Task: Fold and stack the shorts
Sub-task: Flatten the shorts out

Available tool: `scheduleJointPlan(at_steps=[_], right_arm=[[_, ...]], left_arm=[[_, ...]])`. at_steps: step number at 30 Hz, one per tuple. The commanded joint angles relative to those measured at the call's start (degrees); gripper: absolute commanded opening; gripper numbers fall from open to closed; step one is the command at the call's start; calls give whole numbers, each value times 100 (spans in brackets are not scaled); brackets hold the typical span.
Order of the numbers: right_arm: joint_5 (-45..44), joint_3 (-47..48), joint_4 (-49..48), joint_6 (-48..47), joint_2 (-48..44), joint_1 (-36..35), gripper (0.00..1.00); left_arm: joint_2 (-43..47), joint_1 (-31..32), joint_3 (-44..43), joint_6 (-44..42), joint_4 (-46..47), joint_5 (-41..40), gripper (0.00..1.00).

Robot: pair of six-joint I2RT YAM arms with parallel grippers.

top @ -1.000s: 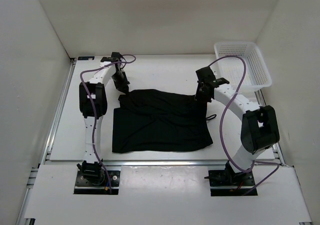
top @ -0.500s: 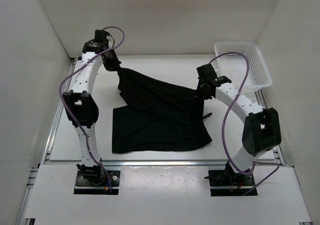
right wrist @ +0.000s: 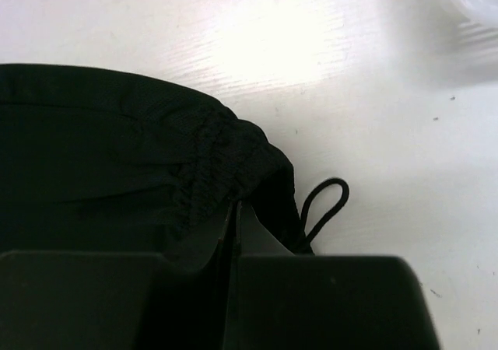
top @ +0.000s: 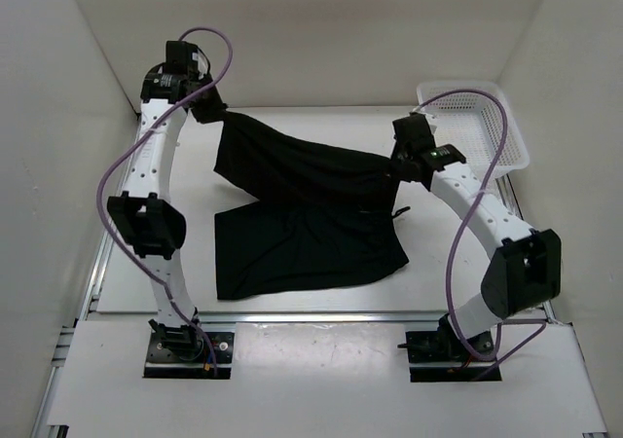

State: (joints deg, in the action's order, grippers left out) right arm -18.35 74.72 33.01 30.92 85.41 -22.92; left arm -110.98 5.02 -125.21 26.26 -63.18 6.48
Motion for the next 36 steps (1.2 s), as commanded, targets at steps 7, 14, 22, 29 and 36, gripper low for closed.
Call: scheduleJointPlan(at_steps=[7, 14, 22, 29, 36], right_arm=[[-152, 2605, 186, 2, 2612, 472, 68], [147, 1810, -384, -314, 1832, 235, 78], [551, 493, -112, 63, 753, -20, 60], [631, -1160, -33, 274, -410, -20, 56], [412, -1425, 249, 275, -894, -20, 56]], left_arm=[[-2989, -255, -2797, 291, -9, 185, 92], [-1639, -317, -1033, 169, 684, -165, 97], [-620, -256, 661, -112, 235, -735, 66], [-573, -256, 1868, -51, 754, -456, 44], [-1505, -54, 1236, 11, 754, -261, 51]])
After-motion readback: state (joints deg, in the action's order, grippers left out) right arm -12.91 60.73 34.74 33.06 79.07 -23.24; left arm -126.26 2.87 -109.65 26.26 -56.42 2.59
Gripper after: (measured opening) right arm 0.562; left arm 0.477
